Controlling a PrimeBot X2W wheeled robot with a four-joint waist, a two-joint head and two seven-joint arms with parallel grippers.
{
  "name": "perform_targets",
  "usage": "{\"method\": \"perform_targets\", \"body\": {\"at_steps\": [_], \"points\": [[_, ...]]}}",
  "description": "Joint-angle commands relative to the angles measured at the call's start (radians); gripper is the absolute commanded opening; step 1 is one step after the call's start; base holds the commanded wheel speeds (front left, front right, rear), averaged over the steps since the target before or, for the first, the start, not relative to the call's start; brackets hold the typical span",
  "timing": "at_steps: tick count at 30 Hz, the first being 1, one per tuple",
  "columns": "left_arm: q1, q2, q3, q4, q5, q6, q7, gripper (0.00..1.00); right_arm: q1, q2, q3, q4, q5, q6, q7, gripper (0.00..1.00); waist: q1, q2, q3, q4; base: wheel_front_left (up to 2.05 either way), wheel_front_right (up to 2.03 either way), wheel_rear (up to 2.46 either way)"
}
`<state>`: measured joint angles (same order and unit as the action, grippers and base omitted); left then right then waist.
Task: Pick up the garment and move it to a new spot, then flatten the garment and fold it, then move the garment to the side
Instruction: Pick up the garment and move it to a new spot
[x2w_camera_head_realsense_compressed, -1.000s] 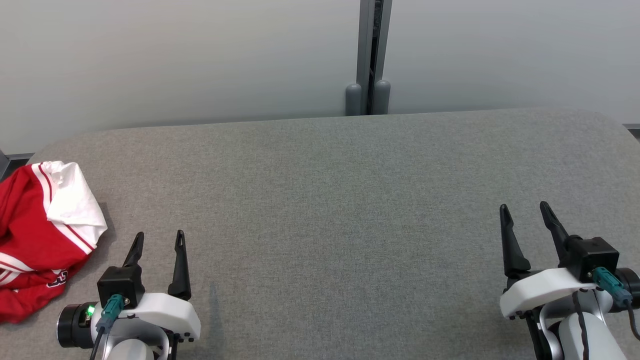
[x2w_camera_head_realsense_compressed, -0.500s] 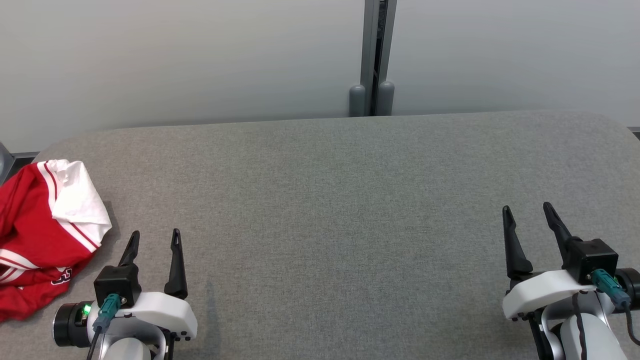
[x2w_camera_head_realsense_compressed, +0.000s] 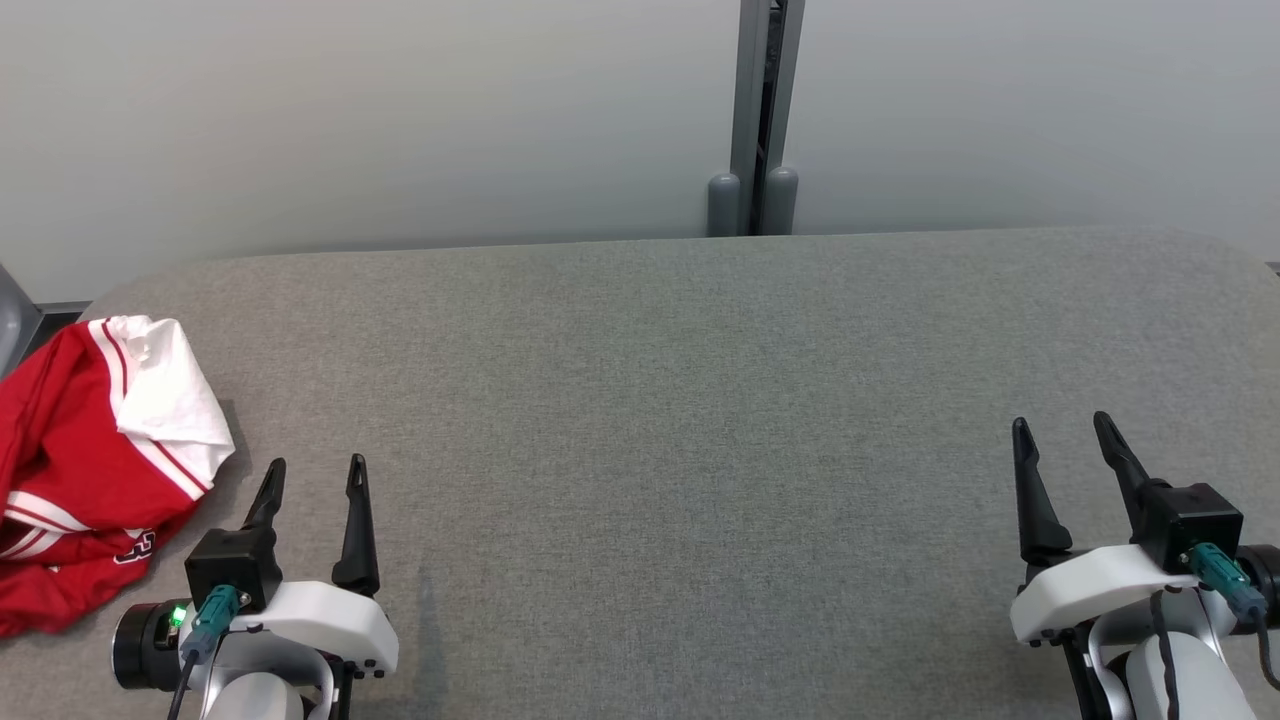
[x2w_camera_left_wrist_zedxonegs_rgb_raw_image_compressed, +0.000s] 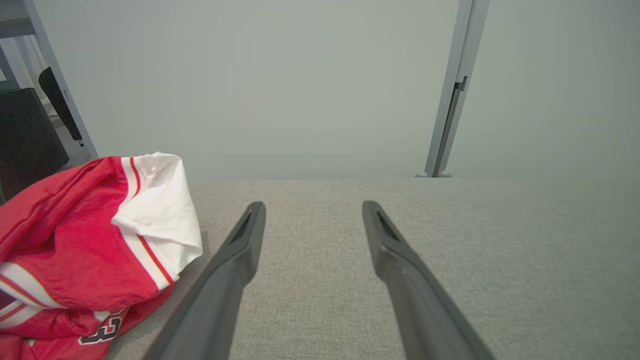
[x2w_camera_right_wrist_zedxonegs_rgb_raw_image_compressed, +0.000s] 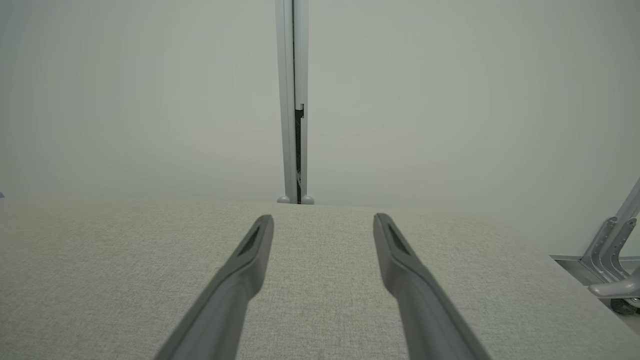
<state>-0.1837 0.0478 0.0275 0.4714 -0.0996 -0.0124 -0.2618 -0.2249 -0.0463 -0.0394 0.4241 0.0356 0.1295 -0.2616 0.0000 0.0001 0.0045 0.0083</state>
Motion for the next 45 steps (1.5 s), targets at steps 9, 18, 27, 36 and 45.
{"method": "perform_targets", "body": {"at_steps": [9,18,27,36,45], "points": [[-0.021,0.005,-0.011,0.006,-0.004,-0.009,-0.003,1.0,0.017,-0.008,-0.005,0.017,0.032,0.002,-0.005,1.0,0.0,-0.0001,0.004,0.085,0.0,0.0,0.0],[-0.012,0.005,0.006,0.02,-0.004,-0.005,-0.003,1.0,0.023,-0.008,0.015,0.019,0.06,0.002,-0.005,1.0,0.0,-0.0001,0.005,0.213,0.0,0.0,0.0],[-0.008,0.005,0.026,0.047,0.005,-0.007,-0.003,1.0,0.03,-0.008,0.034,0.024,0.083,0.002,-0.005,1.0,0.0,-0.0001,-0.003,0.361,0.0,0.0,0.0],[0.006,0.004,0.057,0.07,0.02,-0.006,-0.003,1.0,0.03,-0.008,0.068,0.035,0.101,0.002,-0.005,1.0,0.0,-0.0001,-0.009,0.472,0.0,0.0,0.0],[0.001,0.005,0.081,0.088,0.002,0.003,-0.003,1.0,0.013,-0.008,0.098,0.041,0.09,0.002,-0.005,1.0,0.0,-0.0001,-0.001,0.468,0.0,0.0,0.0]]}}
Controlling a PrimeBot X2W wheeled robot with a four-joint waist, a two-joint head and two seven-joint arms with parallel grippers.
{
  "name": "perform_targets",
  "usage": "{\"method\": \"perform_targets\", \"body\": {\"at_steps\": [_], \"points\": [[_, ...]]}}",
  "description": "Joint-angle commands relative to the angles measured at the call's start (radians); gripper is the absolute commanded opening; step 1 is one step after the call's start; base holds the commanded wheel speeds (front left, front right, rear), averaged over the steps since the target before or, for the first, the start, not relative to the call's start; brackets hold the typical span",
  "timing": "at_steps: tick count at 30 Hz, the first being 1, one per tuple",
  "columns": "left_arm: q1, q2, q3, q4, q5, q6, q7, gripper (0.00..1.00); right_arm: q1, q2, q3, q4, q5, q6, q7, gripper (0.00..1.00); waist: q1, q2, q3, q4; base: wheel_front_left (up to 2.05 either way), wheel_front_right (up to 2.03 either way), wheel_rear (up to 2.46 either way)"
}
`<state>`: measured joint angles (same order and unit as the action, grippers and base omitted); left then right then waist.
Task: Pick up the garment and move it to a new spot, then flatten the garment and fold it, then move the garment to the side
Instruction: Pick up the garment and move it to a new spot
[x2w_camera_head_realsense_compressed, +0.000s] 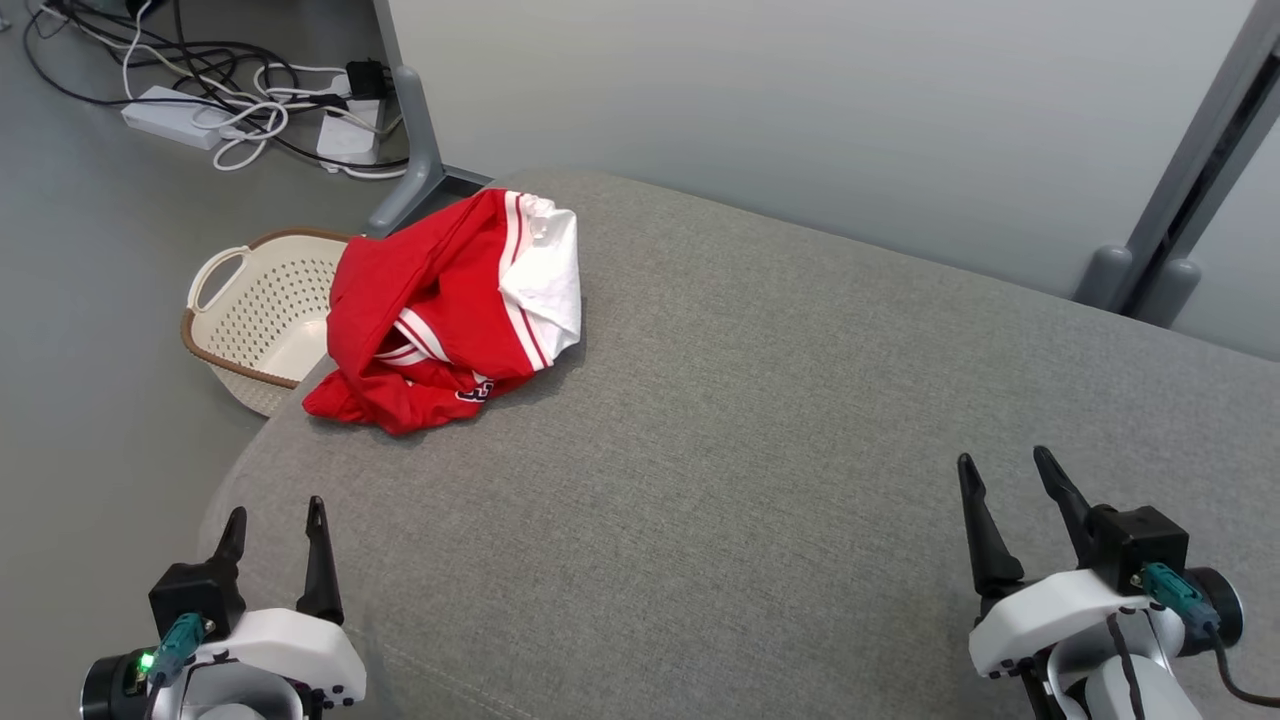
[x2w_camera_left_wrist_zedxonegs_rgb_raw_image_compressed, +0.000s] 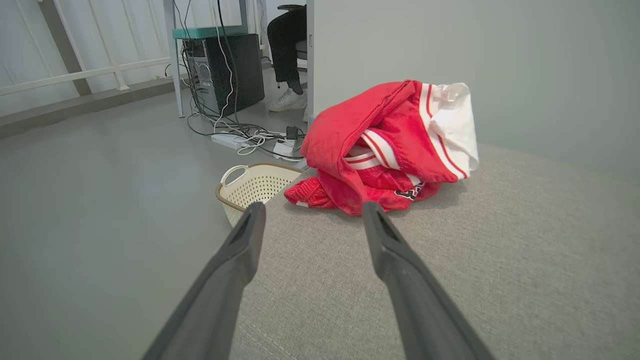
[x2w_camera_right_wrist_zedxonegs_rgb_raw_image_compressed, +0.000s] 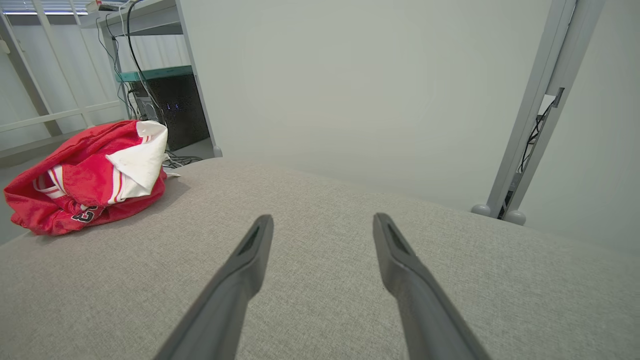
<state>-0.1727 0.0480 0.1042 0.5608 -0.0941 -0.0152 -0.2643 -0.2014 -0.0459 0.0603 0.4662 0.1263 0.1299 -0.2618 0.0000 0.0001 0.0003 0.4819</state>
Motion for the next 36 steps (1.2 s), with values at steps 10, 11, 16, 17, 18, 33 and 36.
{"method": "perform_targets", "body": {"at_steps": [10,11,16,17,18,33,36], "points": [[-0.1,0.004,0.042,0.048,-0.064,0.002,0.0,1.0,-0.057,-0.018,0.014,0.001,-0.057,0.002,-0.005,1.0,0.0,-0.0001,0.096,-0.105,0.0,0.0,0.0],[-0.114,0.004,0.048,0.053,-0.063,0.001,0.0,1.0,-0.061,-0.023,0.018,0.0,-0.061,0.002,-0.005,1.0,0.0,-0.0001,0.108,-0.113,0.0,0.0,0.0],[-0.196,0.004,0.083,0.084,-0.06,-0.011,0.0,1.0,-0.086,-0.051,0.03,-0.007,-0.067,0.002,-0.005,1.0,0.0,-0.0001,0.172,-0.147,0.0,0.0,0.0],[-0.214,0.005,0.091,0.091,-0.06,-0.012,0.0,1.0,-0.091,-0.056,0.032,-0.008,-0.068,0.002,-0.005,1.0,0.0,-0.0001,0.184,-0.152,0.0,0.0,0.0],[-0.23,0.005,0.098,0.1,-0.06,-0.013,0.0,1.0,-0.097,-0.061,0.034,-0.009,-0.068,0.002,-0.005,1.0,0.0,-0.0001,0.197,-0.157,0.0,0.0,0.0],[-0.451,0.069,0.181,0.245,-0.021,0.018,0.0,1.0,-0.149,-0.089,0.083,-0.03,-0.054,0.002,-0.005,1.0,0.0,-0.0001,0.33,-0.231,0.0,0.0,0.0],[-0.485,0.093,0.185,0.287,0.0,0.047,0.0,1.0,-0.158,-0.093,0.083,-0.036,-0.054,0.002,-0.005,1.0,0.0,-0.0001,0.35,-0.244,0.0,0.0,0.0]]}}
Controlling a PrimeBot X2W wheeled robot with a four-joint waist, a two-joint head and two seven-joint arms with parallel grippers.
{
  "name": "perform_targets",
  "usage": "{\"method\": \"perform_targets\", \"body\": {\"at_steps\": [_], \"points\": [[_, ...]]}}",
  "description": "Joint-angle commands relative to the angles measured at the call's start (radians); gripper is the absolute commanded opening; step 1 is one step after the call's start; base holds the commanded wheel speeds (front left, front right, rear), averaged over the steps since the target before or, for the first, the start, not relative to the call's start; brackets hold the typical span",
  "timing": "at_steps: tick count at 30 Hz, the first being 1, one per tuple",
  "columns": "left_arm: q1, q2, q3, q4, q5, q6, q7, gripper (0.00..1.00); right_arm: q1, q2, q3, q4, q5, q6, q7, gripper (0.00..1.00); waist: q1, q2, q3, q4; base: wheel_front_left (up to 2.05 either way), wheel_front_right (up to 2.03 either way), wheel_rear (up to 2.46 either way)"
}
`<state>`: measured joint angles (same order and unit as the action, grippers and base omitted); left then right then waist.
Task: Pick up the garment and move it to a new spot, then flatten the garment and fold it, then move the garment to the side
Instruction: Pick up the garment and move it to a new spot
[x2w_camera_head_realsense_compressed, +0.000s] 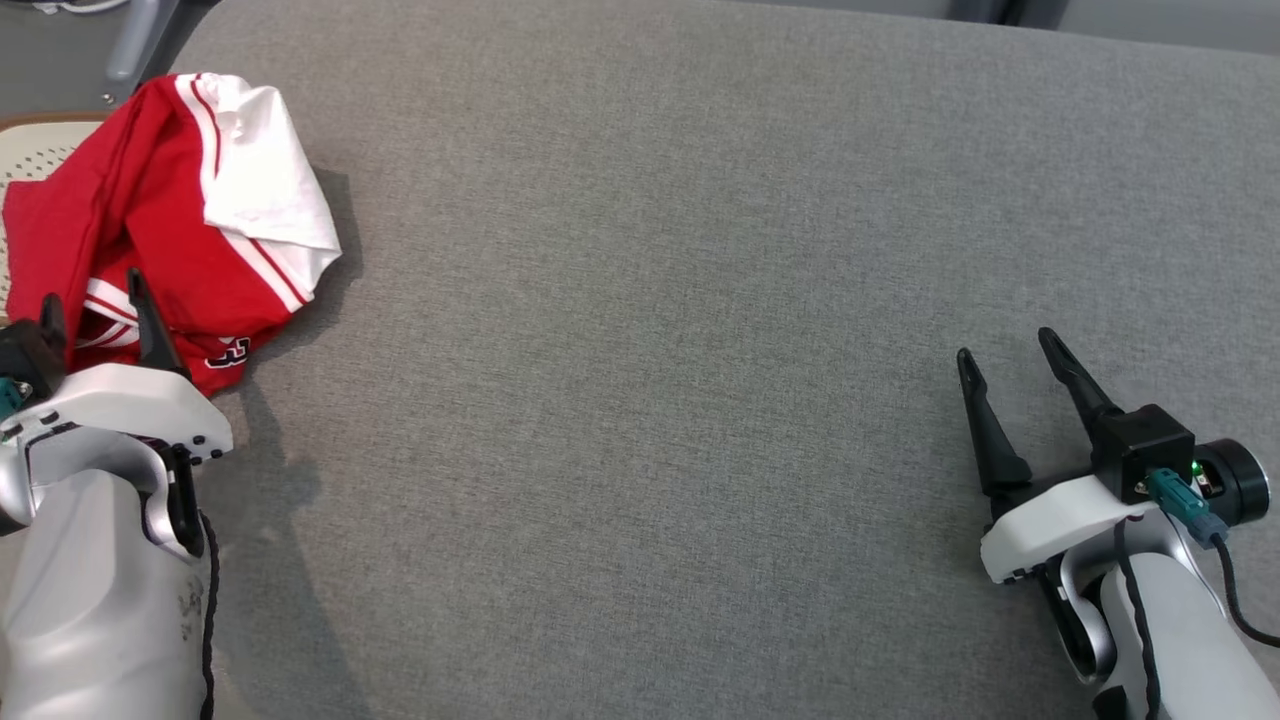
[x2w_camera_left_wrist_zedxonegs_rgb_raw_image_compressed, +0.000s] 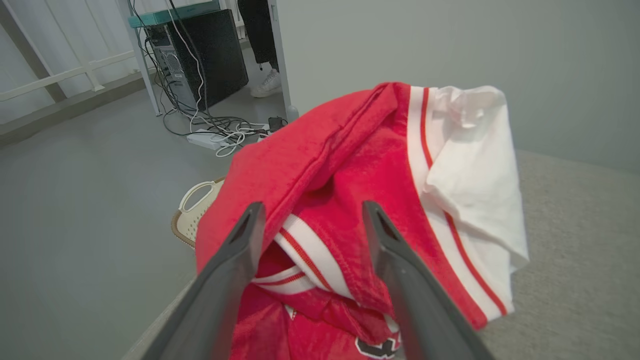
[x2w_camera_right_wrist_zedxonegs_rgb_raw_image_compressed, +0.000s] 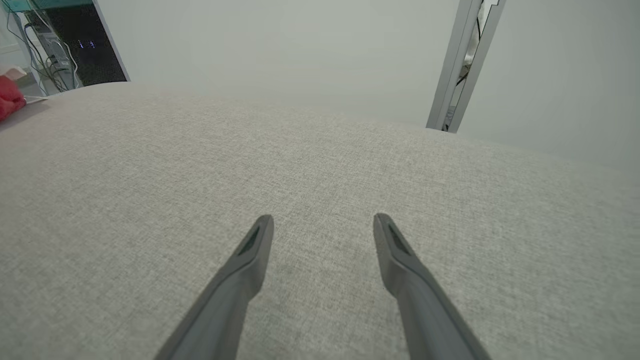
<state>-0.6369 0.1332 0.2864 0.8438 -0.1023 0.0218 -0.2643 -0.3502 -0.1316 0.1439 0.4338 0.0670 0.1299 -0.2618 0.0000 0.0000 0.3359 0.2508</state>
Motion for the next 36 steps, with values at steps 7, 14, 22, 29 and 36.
{"method": "perform_targets", "body": {"at_steps": [7,14,22,29,36], "points": [[-0.083,0.064,0.014,0.101,0.036,0.07,0.0,1.0,-0.019,-0.013,0.002,-0.007,0.014,0.002,-0.005,1.0,0.0,0.0,0.049,-0.037,0.0,0.0,0.0],[-0.144,0.121,0.0,0.227,0.043,0.063,0.0,1.0,-0.026,-0.021,0.007,-0.003,0.021,0.001,-0.003,1.0,0.0,0.0,0.082,-0.06,0.0,0.0,0.0],[-0.2,0.166,0.012,0.317,0.012,0.013,0.0,0.0,-0.031,-0.014,0.004,0.007,0.028,0.001,-0.002,1.0,0.0,0.0,0.096,-0.077,0.0,0.0,0.0],[-0.211,0.181,-0.016,0.262,0.03,-0.049,0.0,0.0,-0.035,0.009,-0.002,0.003,0.042,0.001,-0.002,1.0,0.0,0.0,0.063,-0.088,0.0,0.0,0.0],[-0.225,0.148,-0.082,0.173,0.064,-0.106,0.0,0.0,-0.016,0.05,0.008,0.027,0.073,0.001,-0.003,1.0,0.0,0.0,-0.026,-0.113,0.0,0.0,0.0]]}}
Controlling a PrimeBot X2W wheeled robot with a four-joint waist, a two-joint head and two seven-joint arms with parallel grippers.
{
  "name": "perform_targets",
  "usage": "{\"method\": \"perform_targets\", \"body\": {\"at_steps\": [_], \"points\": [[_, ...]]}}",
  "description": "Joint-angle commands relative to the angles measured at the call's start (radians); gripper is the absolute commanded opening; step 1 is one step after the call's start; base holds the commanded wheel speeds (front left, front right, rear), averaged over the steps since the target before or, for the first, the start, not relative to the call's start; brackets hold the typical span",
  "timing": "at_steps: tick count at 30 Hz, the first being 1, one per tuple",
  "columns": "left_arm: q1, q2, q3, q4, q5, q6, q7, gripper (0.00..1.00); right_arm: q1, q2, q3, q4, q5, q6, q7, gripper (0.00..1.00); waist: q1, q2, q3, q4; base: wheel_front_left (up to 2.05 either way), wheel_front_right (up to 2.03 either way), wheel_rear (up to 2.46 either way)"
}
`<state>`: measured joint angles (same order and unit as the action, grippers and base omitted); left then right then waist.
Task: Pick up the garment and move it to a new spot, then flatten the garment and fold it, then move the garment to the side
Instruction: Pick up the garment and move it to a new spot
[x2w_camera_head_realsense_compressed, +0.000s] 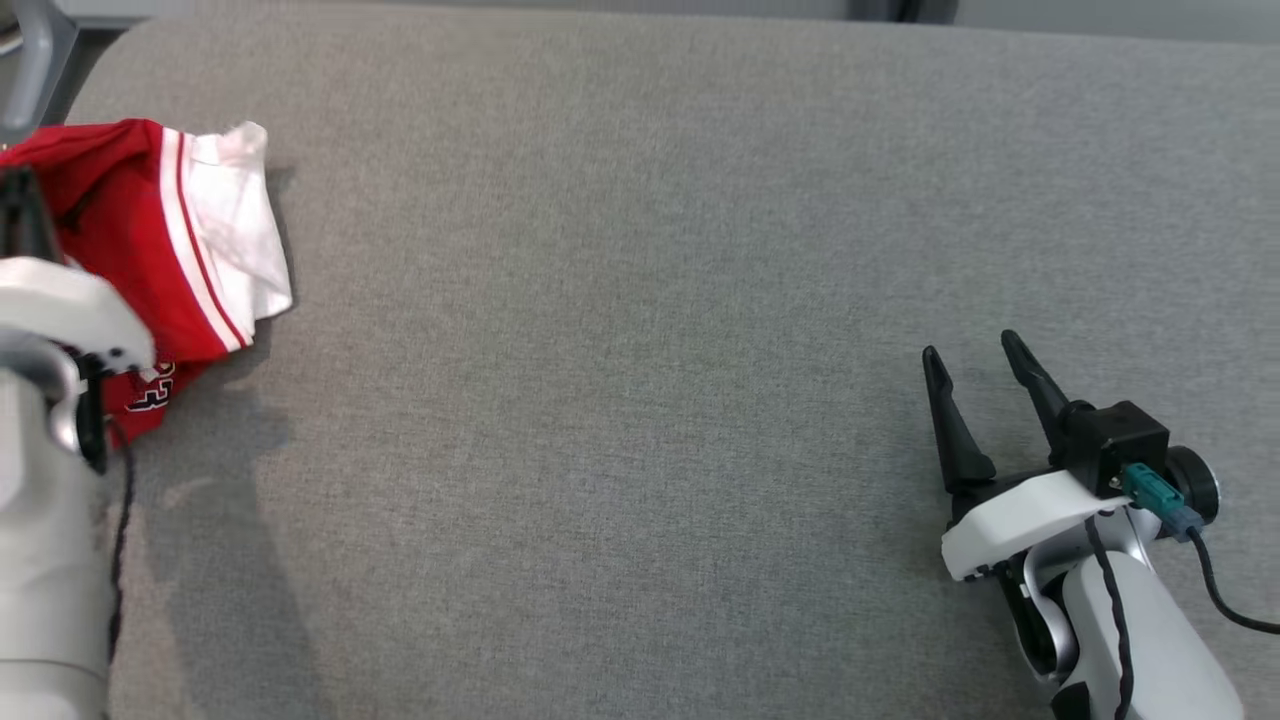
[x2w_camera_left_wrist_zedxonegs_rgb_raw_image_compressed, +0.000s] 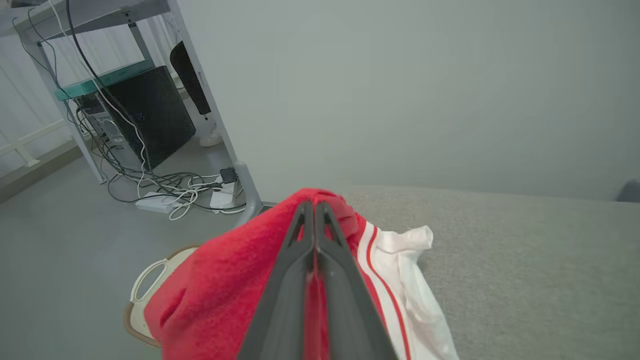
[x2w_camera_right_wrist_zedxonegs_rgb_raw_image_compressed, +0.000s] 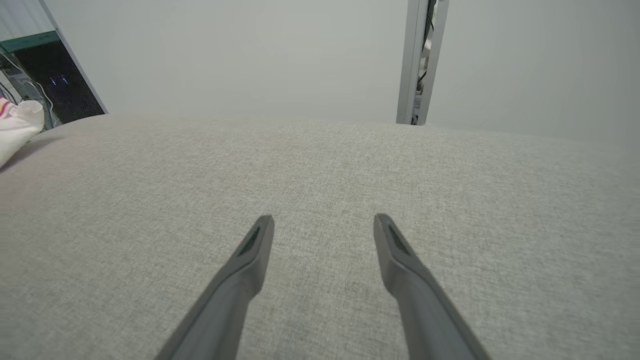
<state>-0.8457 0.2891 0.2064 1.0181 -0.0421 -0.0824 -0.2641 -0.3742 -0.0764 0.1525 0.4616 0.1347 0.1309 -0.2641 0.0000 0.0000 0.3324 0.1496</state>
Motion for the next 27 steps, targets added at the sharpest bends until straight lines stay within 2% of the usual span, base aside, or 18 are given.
{"method": "perform_targets", "body": {"at_steps": [1,6,12,18,21,27], "points": [[-0.02,-0.02,-0.014,-0.018,0.008,-0.005,-0.001,0.0,0.014,-0.001,0.001,0.004,0.007,0.0,0.0,1.0,0.0,0.0,-0.035,-0.016,0.0,0.0,0.0],[-0.033,-0.08,-0.078,-0.081,0.036,-0.017,0.0,0.0,0.034,0.014,-0.001,0.013,0.02,0.0,0.0,1.0,0.0,0.0,-0.091,-0.053,0.0,0.0,0.0],[-0.009,-0.187,-0.157,-0.152,0.042,-0.026,-0.001,0.0,0.062,0.022,-0.01,0.018,0.036,0.0,0.0,1.0,0.0,0.0,-0.138,-0.115,0.0,0.0,0.0],[0.009,-0.233,-0.263,-0.186,0.019,-0.039,-0.001,0.0,0.079,0.023,0.003,0.014,0.065,0.0,-0.001,1.0,0.0,0.0,-0.159,-0.196,0.0,0.0,0.0],[0.027,-0.236,-0.335,-0.204,-0.049,-0.043,-0.001,0.0,0.085,0.023,0.015,0.014,0.08,0.0,-0.001,1.0,0.0,0.0,-0.171,-0.244,0.0,0.0,0.0],[0.07,-0.237,-0.611,-0.287,-0.254,-0.038,-0.001,0.0,0.092,0.023,0.039,0.019,0.1,0.0,0.0,1.0,0.0,0.0,-0.182,-0.326,0.0,0.0,0.0]]}}
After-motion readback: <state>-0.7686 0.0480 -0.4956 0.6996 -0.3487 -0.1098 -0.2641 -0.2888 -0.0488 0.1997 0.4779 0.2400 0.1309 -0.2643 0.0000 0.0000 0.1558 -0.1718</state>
